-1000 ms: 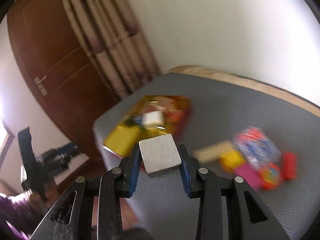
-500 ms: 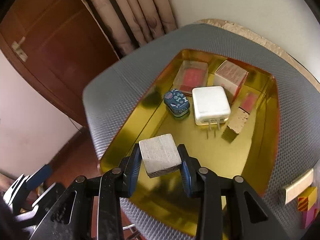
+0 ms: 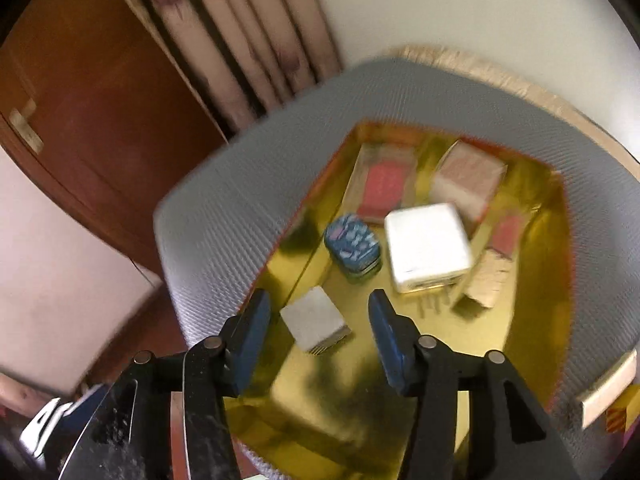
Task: Organize rigid objects
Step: 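Carry the white striped cube into the tin and open the right gripper, then move the left gripper to the ribbed gold bar and grasp it, then carry the gold bar into the tin and open the left gripper, then grasp the red block with the right gripper and release it into the tin, then move the left gripper to the yellow striped cube and grasp it, then carry the yellow cube into the tin and open the left gripper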
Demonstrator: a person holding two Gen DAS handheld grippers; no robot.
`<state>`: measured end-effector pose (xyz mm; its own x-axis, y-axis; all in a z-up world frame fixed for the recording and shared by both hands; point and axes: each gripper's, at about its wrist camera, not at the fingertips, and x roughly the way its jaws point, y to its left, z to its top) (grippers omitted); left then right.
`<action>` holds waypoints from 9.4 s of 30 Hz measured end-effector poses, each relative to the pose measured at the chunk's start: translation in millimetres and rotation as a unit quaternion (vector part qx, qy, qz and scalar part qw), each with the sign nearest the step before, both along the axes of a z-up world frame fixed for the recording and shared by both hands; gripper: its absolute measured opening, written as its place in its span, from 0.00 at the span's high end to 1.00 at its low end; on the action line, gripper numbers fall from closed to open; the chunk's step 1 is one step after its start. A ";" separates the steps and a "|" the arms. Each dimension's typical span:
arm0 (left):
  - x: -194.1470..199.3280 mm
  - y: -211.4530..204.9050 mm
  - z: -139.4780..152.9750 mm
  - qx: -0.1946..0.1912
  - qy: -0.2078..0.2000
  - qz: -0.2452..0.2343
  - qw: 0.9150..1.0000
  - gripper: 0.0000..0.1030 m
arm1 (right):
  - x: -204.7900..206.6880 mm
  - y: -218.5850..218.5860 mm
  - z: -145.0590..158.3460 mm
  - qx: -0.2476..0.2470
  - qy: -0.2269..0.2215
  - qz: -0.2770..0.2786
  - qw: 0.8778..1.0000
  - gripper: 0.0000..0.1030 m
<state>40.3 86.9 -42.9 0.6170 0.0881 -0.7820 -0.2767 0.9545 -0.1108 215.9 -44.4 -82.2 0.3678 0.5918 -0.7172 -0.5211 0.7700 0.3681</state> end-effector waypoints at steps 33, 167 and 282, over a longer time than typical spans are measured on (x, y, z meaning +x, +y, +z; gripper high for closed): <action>143.1 -278.6 -23.5 0.097 0.095 -0.525 0.840 0.48 | -163.7 -429.8 -71.6 -0.085 -0.070 -0.337 0.935 0.16; 28.7 -36.7 -15.2 -0.032 0.038 -0.079 0.996 0.45 | 73.5 -92.8 -8.1 0.043 0.070 -0.096 0.992 0.71; 14.3 -114.3 23.4 0.045 -0.053 -0.168 0.983 0.48 | -99.0 -315.5 -33.8 0.021 -0.090 -0.052 0.994 0.34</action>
